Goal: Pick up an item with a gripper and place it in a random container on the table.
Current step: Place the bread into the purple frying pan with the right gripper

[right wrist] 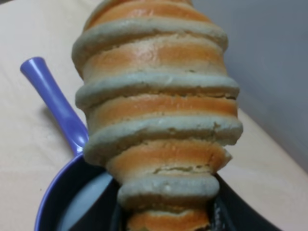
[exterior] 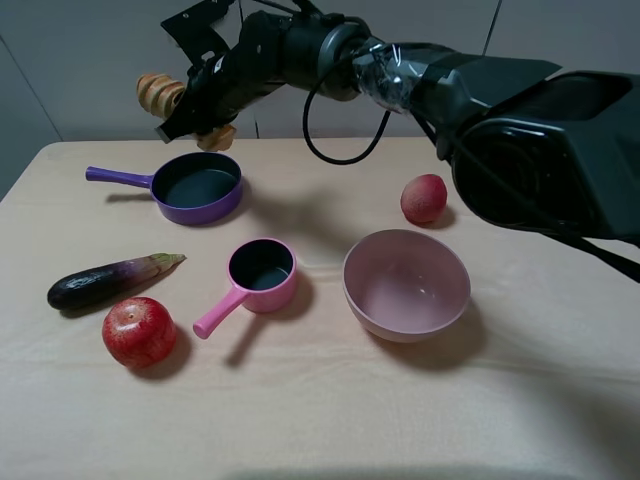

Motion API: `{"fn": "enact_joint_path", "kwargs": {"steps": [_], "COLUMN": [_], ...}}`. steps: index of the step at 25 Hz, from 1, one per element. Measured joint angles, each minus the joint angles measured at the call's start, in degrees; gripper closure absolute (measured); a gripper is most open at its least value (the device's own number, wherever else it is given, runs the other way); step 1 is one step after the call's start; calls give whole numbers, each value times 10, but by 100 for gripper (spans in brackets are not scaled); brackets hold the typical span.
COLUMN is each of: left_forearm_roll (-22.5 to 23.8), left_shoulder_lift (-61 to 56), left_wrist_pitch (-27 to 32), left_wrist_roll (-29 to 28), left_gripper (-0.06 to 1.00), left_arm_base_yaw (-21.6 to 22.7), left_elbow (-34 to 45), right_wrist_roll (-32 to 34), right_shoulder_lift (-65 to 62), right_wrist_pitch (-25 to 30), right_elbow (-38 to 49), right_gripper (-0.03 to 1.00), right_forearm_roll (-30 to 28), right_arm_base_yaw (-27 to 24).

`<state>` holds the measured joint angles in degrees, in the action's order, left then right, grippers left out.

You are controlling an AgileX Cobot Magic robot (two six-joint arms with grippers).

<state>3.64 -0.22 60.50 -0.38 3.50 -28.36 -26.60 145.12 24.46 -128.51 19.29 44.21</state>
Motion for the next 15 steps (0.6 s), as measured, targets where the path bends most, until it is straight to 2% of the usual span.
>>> {"fn": "enact_joint_path", "kwargs": {"steps": [10,15], "left_forearm_roll": [10,10], "left_shoulder_lift": [0,0], "left_wrist_pitch": [0,0], "left_wrist_roll": [0,0], "left_gripper": [-5,-5], "left_arm_base_yaw": [0,0], "left_elbow": [0,0], "right_wrist_roll": [-8,-12], "right_shoulder_lift": [38,54], "right_wrist_pitch": [-42,-44], "right_elbow": [0,0], "right_gripper": [76,76], "right_forearm_roll": [11,23], "right_arm_base_yaw": [5,6]}}
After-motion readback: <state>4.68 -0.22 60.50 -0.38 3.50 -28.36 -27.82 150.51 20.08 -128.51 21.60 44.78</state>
